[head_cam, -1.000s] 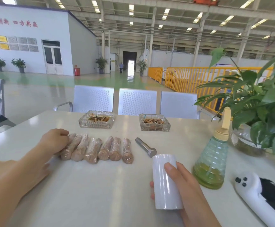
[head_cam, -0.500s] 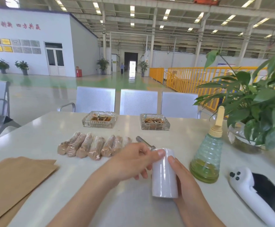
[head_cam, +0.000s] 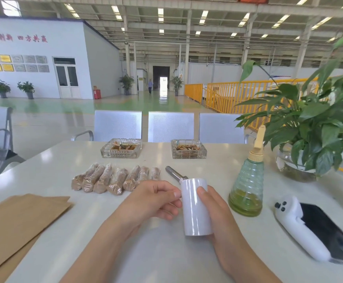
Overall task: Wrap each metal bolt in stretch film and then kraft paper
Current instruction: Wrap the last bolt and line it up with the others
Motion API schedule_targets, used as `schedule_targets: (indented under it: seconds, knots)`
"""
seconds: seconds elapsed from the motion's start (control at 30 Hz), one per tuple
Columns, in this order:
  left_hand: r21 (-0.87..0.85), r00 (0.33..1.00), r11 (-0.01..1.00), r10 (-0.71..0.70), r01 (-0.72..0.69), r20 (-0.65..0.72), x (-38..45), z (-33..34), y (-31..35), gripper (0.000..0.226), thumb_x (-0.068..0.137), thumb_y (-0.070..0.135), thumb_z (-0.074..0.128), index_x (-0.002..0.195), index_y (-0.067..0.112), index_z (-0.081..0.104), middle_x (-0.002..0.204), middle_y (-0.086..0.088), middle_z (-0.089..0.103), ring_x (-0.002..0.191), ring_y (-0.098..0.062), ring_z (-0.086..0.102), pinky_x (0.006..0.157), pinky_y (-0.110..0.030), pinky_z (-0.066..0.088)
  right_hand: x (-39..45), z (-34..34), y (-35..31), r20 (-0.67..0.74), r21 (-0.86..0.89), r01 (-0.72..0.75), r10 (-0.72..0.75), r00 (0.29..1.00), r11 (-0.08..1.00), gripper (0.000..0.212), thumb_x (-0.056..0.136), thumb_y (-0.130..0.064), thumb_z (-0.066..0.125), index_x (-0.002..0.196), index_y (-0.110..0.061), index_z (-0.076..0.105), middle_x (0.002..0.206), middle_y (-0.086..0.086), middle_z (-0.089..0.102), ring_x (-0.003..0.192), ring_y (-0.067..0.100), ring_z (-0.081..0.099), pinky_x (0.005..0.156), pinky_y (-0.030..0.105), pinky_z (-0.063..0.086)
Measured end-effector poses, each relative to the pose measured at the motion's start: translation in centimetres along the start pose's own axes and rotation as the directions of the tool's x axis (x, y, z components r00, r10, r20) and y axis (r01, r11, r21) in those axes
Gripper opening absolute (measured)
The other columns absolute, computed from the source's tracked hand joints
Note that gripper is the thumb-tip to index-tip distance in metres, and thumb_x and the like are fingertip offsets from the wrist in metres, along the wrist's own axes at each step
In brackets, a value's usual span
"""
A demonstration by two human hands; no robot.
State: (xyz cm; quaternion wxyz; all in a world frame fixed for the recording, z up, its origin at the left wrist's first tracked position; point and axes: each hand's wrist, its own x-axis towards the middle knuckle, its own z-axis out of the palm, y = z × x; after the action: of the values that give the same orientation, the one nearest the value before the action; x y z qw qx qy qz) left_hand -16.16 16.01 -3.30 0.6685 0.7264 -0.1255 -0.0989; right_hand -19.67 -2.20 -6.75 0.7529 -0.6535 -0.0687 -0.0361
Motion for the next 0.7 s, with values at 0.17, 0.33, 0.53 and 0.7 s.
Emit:
schedule_targets:
  seconds: [0.17,0.33,0.53,0.7]
  knots:
    - [0.12,0.996,0.991,0.061,-0.054,-0.061,-0.25,0.44,0.51,0.013,0.096,0.013,0.067,0.095,0.004,0.075,0.087,-0.012,0.077,0.066,-0.02,0.071,0.059,-0.028,0.057,-0.01,0.09,0.36,-0.03,-0.125,0.116,-0.12,0.992,0.985,0.039,0.089,-0.057,0.055,0.121,-0.038,0.066,0.104,-0.008,0.073,0.097,0.011,0.068,0.081,0.029,0.048]
    - [0.056,0.992,0.993,0.107,-0.103,-0.069,-0.42,0.7,0.87,0.016,0.092,0.029,0.074,0.099,0.015,0.078,0.093,-0.007,0.078,0.076,-0.024,0.076,0.061,-0.027,0.058,0.17,-0.26,0.24,-0.044,-0.091,0.103,-0.107,0.993,0.99,0.039,0.088,-0.057,0.055,0.12,-0.039,0.068,0.106,-0.007,0.073,0.099,0.012,0.07,0.081,0.03,0.05]
    - [0.054,0.988,0.993,0.114,-0.109,-0.101,-0.14,0.4,0.61,0.008,0.091,0.016,0.075,0.092,0.01,0.08,0.09,-0.012,0.078,0.076,-0.02,0.075,0.063,-0.026,0.059,0.1,-0.01,0.27,-0.033,-0.112,0.131,-0.135,0.99,0.985,0.033,0.087,-0.053,0.057,0.119,-0.045,0.066,0.107,-0.012,0.073,0.1,0.008,0.069,0.079,0.022,0.05]
    - [0.084,0.987,0.993,0.098,-0.087,-0.129,-0.16,0.55,0.66,0.009,0.093,0.01,0.071,0.089,0.004,0.077,0.081,-0.014,0.076,0.068,-0.021,0.072,0.061,-0.029,0.059,-0.07,0.3,0.14,-0.042,-0.166,0.163,-0.172,0.984,0.973,0.027,0.087,-0.053,0.058,0.113,-0.055,0.063,0.108,-0.017,0.072,0.1,0.004,0.068,0.077,0.017,0.051]
